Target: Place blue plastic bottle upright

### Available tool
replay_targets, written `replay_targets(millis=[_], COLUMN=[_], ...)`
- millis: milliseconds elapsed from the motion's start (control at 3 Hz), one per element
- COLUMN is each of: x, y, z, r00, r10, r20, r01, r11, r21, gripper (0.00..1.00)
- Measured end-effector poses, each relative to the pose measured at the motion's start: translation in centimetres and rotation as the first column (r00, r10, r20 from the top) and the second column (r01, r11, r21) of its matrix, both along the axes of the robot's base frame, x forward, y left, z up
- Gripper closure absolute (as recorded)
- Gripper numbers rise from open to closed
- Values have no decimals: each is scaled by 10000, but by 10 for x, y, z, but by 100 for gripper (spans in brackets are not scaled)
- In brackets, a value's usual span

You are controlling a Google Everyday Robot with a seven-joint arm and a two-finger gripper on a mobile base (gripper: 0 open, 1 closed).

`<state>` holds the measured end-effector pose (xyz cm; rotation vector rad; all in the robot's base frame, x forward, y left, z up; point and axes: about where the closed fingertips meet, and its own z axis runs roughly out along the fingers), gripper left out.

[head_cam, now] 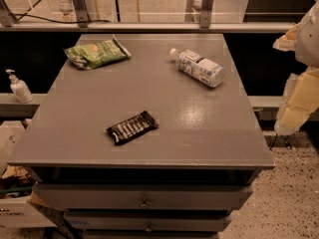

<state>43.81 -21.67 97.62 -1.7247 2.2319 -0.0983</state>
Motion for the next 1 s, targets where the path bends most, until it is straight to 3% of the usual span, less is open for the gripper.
replay_targets(millis=[667,1000], x=[13,44], y=[7,18], z=[-5,-14], r00=[9996,9971], r10=[181,393], r20=[235,645], r01=[-178,-378], r11=[9998,9990], r21=[-132,-250], gripper=[0,0])
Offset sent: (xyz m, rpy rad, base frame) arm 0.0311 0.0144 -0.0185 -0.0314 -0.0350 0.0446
